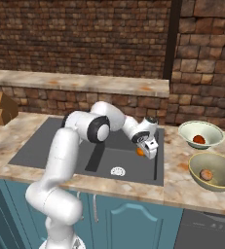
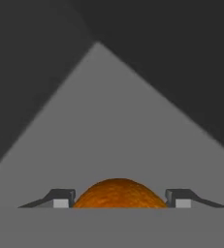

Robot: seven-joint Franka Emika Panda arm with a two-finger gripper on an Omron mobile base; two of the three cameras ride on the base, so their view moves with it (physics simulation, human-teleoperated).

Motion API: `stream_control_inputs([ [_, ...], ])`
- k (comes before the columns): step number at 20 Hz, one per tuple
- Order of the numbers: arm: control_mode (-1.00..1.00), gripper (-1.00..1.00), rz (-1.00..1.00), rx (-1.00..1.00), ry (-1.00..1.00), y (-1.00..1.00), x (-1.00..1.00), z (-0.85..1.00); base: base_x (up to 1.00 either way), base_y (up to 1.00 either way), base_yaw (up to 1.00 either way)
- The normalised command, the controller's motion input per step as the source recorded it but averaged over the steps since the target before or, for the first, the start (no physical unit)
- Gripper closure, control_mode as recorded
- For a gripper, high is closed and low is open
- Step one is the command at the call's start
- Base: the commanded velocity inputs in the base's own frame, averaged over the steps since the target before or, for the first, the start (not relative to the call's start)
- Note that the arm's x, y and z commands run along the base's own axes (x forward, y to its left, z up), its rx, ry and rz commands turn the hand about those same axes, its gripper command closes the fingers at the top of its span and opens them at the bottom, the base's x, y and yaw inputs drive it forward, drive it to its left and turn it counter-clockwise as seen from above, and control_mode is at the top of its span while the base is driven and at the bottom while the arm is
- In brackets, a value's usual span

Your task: Pick the tangerines from the sink and place them in one bowl. Place the tomato in the other bowl. Then turn off the sink faucet.

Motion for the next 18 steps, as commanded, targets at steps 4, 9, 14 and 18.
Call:
stream_control_inputs([
  [4,-1.0,1.0,-0.12,0.02,-0.23,0.0,-0.65,1.0,0.0,0.0,0.0],
  [9,-1.0,1.0,-0.16,0.0,-0.23,0.0,-0.66,1.0,0.0,0.0,0.0],
  [14,-1.0,1.0,-0.2,0.0,-0.12,0.01,-0.45,1.0,0.0,0.0,0.0],
  [18,-1.0,1.0,-0.23,0.0,-0.02,0.01,-0.32,0.99,0.0,0.0,0.0],
])
